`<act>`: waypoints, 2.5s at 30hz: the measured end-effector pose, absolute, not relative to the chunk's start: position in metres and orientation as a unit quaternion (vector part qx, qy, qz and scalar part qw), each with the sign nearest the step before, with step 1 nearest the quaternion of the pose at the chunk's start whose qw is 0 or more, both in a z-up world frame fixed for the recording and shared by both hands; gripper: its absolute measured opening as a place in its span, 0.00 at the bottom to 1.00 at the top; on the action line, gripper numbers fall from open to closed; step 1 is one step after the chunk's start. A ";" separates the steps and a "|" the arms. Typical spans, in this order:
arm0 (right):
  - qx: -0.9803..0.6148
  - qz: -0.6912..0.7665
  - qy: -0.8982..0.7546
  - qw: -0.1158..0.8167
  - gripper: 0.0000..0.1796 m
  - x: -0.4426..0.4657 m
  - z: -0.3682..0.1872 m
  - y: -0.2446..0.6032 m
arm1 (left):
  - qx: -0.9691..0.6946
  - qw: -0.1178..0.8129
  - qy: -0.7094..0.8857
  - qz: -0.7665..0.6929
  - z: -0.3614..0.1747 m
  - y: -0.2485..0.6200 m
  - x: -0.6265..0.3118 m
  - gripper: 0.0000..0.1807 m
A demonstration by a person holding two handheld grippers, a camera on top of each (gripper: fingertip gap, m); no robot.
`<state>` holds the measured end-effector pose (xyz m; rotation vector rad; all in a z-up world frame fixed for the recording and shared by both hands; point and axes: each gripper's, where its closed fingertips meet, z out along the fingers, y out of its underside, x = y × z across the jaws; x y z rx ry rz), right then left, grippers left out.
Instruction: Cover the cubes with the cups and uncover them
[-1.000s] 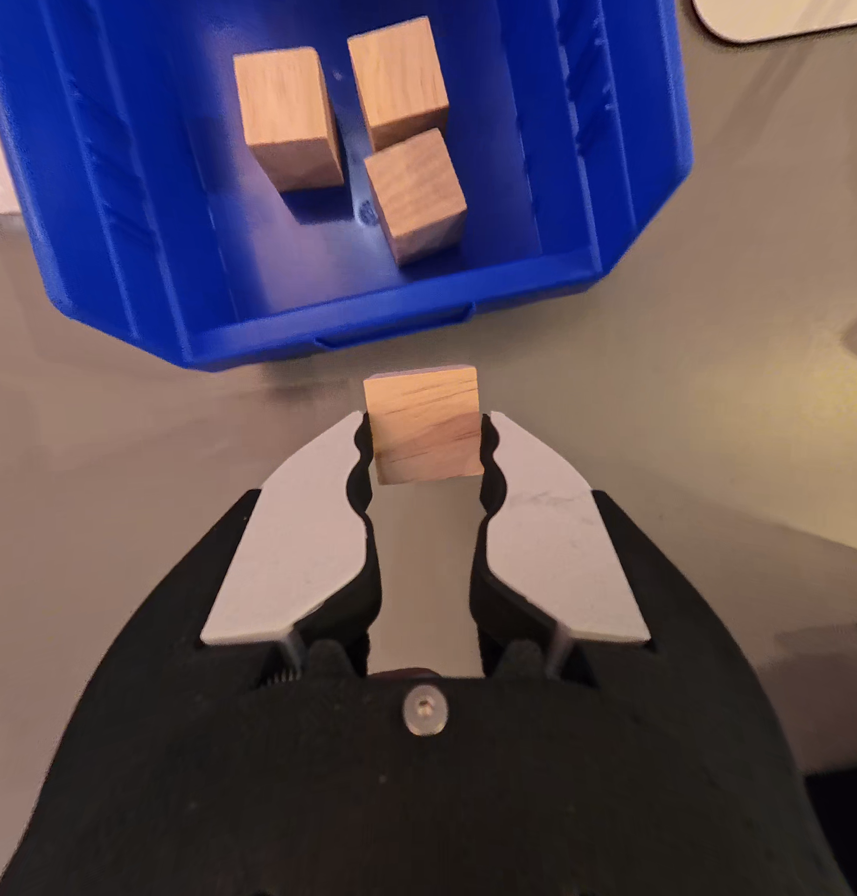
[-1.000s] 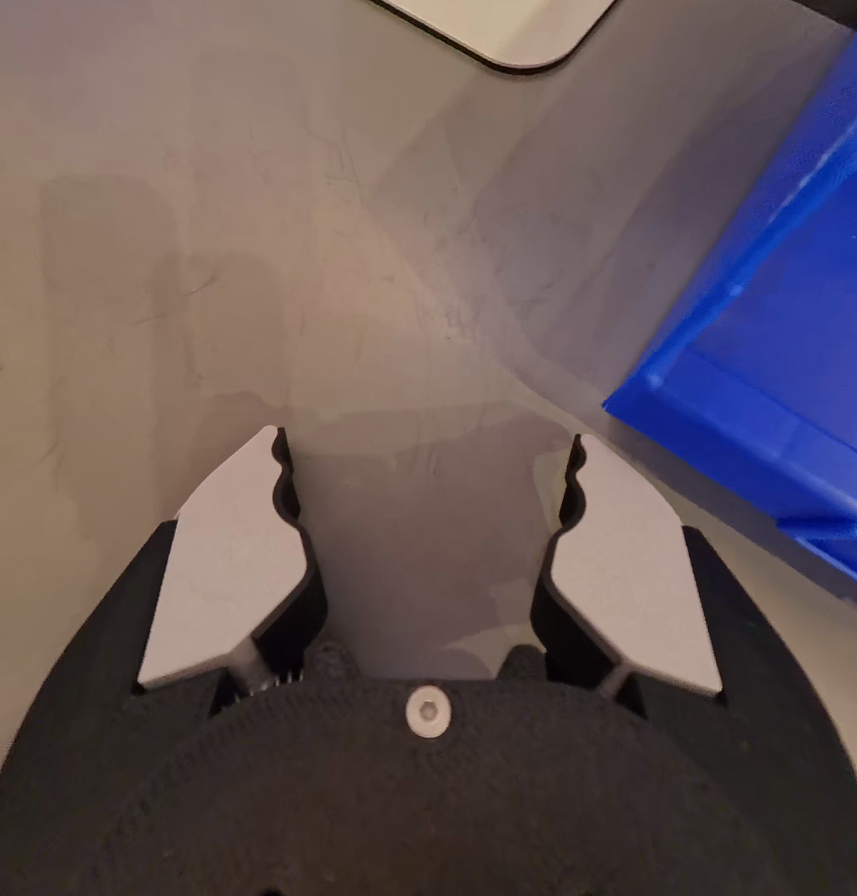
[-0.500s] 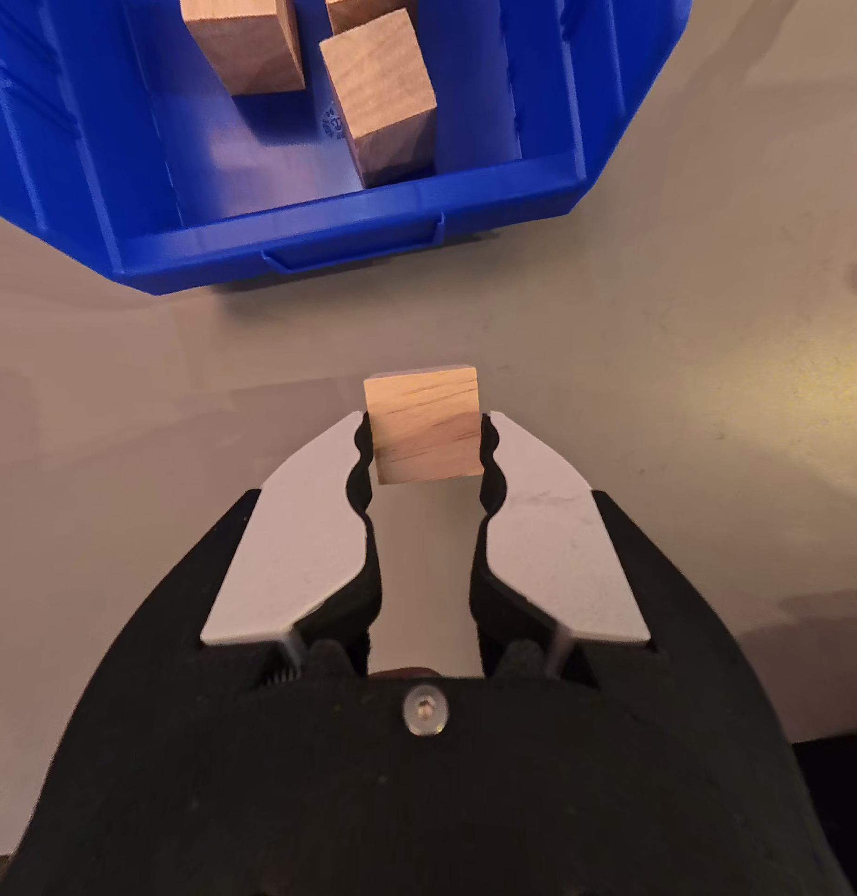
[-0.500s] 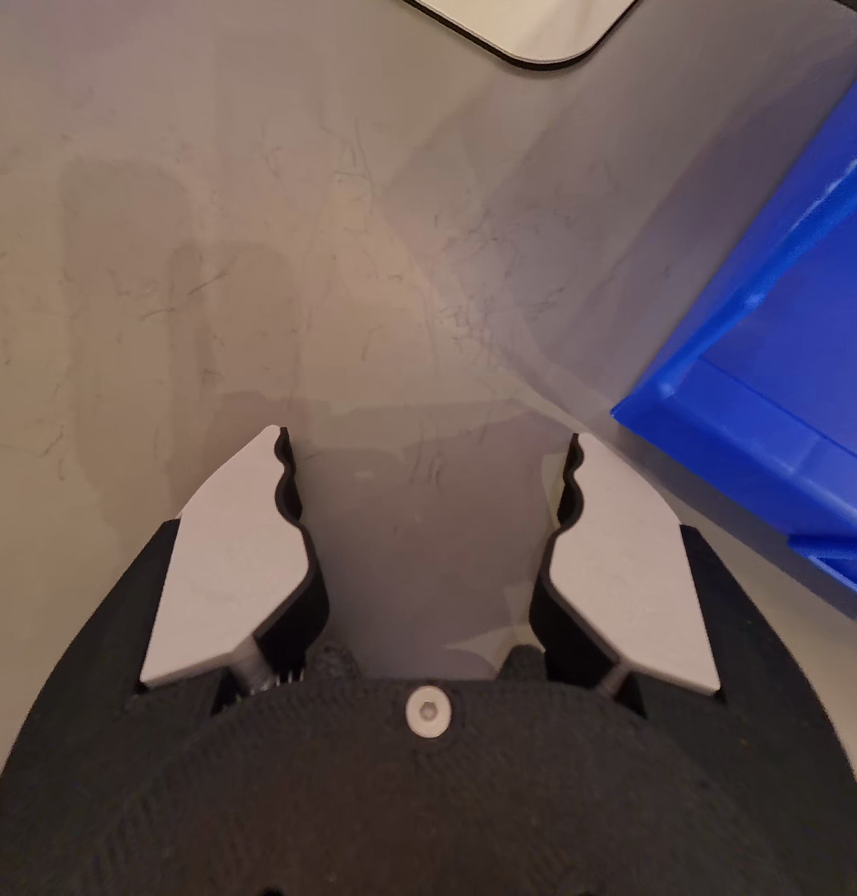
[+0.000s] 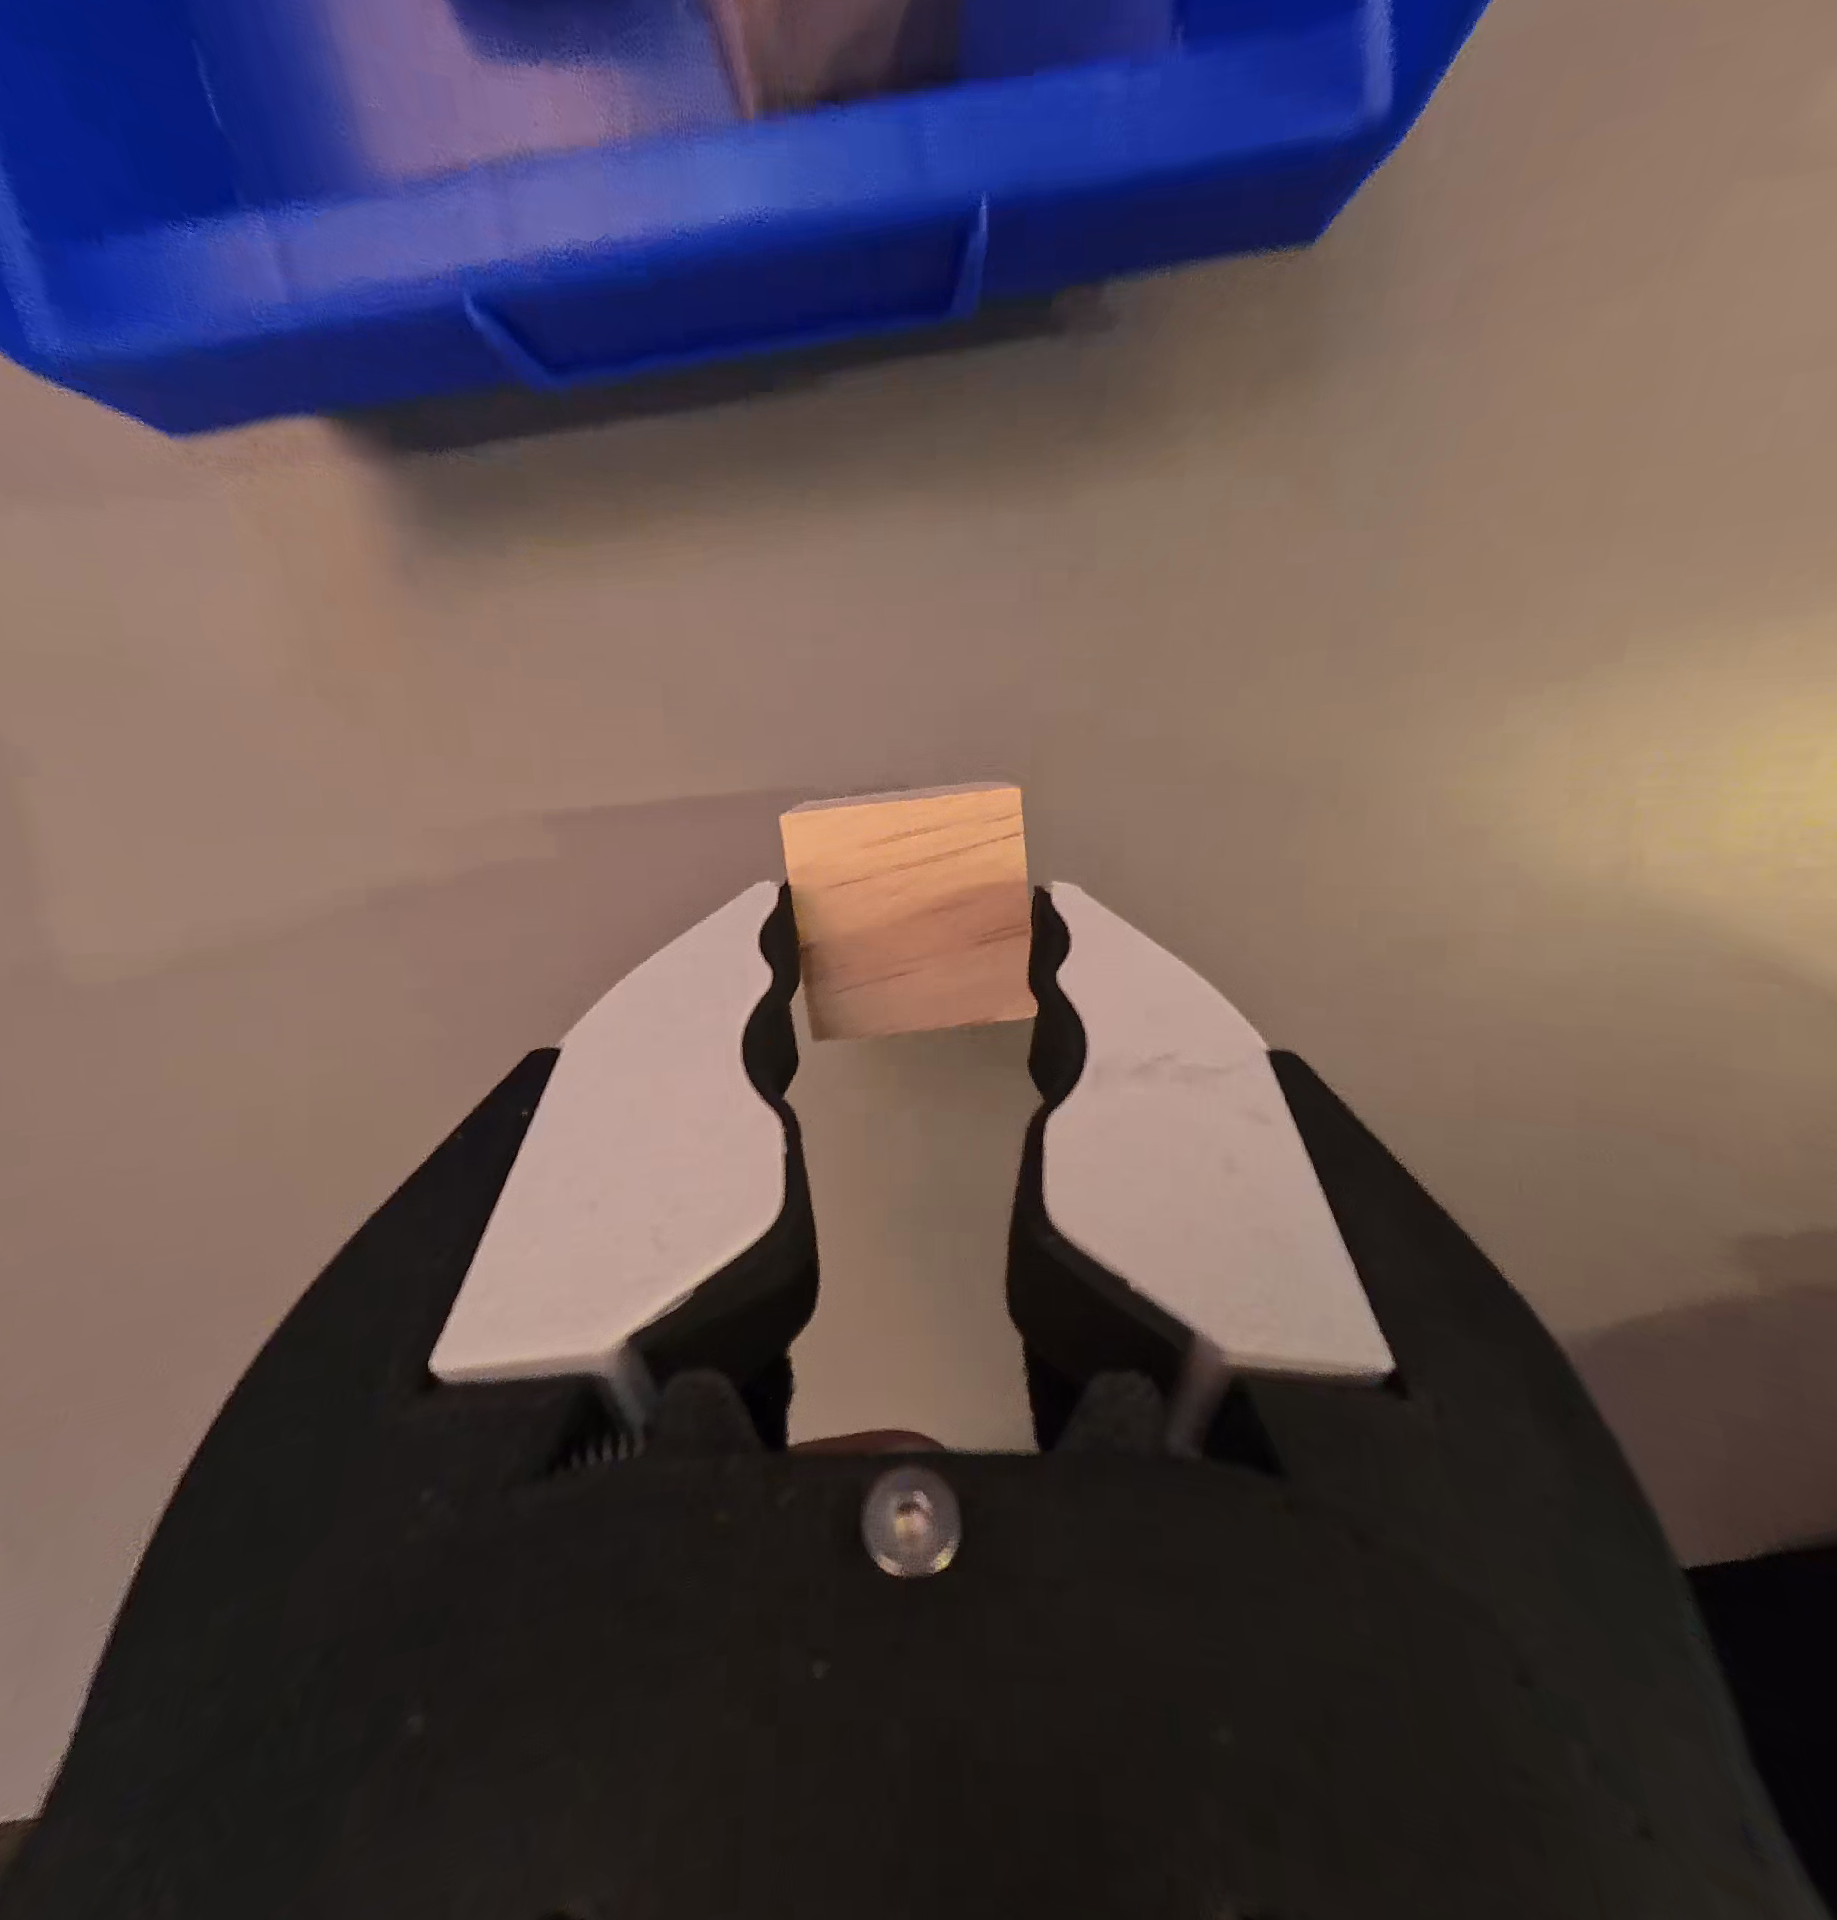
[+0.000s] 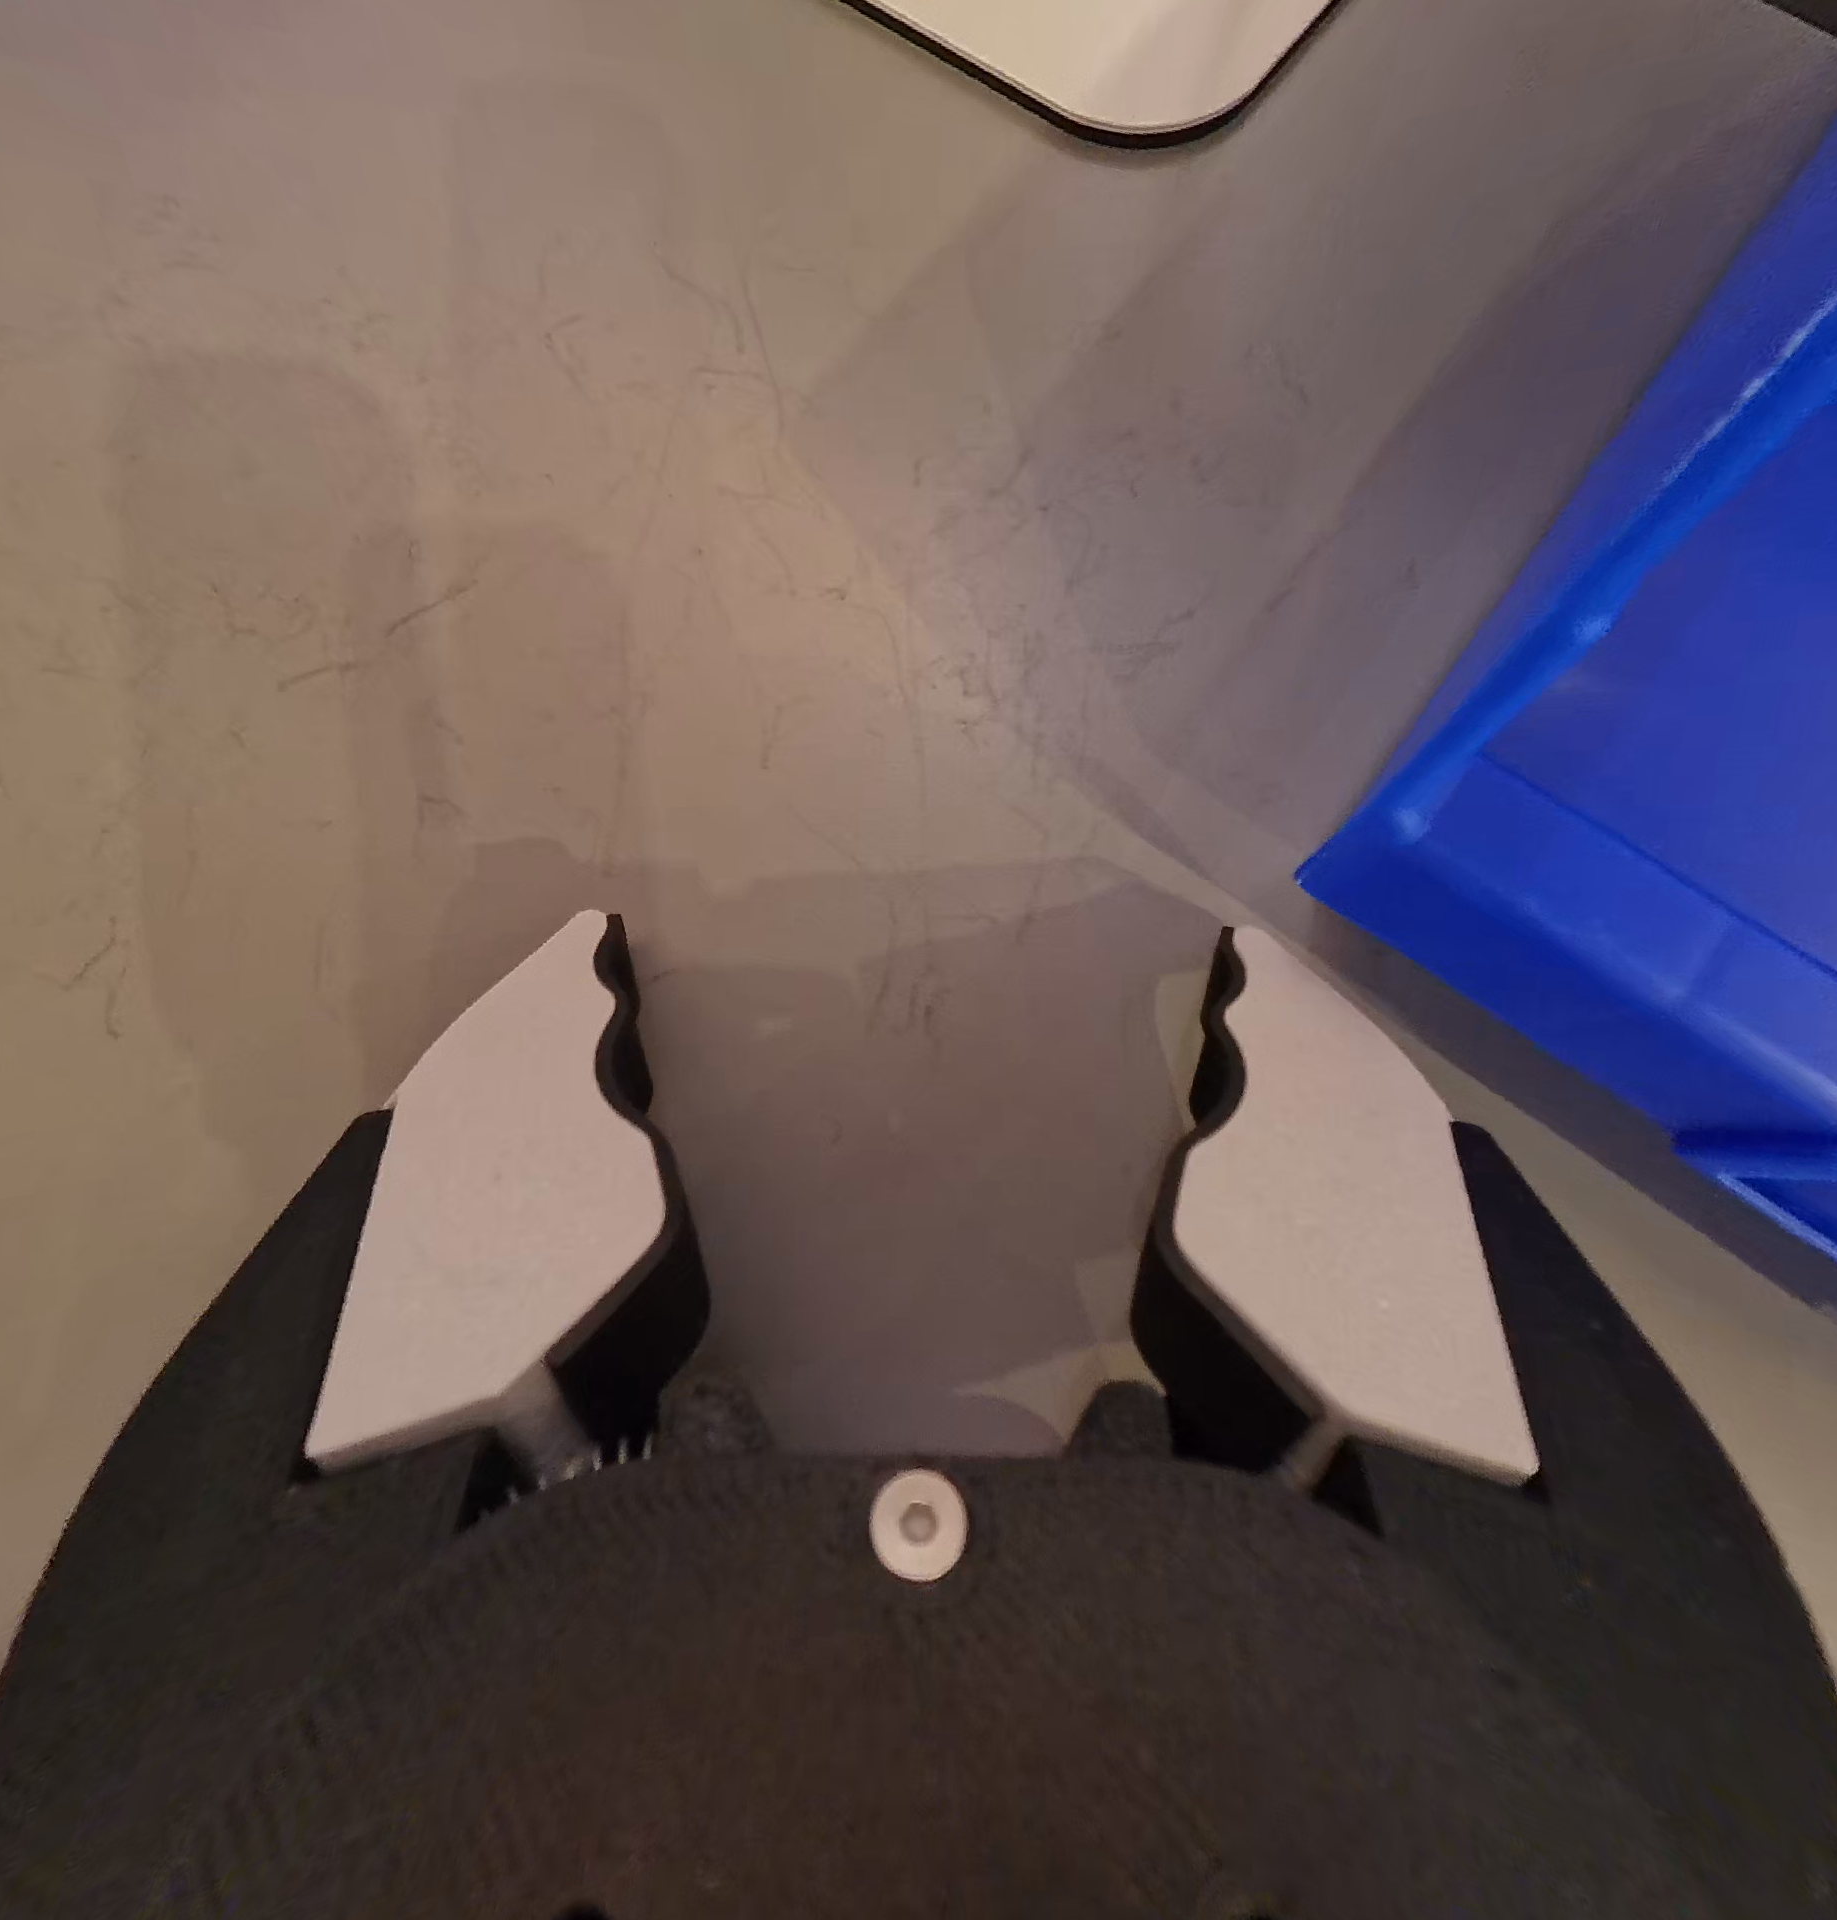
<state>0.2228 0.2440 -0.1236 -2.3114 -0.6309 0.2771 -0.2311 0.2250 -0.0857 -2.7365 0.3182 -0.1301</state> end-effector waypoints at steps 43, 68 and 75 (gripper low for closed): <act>-0.894 0.137 -0.228 0.362 0.57 0.224 -0.120 0.245 | -0.962 0.246 0.102 -0.059 -0.041 0.364 -0.197 0.23; -0.886 0.153 -0.252 0.359 0.55 0.219 -0.119 0.239 | -0.959 0.213 0.172 -0.076 -0.095 0.218 -0.082 0.23; -0.885 0.153 -0.252 0.359 0.55 0.219 -0.119 0.239 | -0.961 0.217 0.154 -0.078 -0.093 0.220 -0.083 0.24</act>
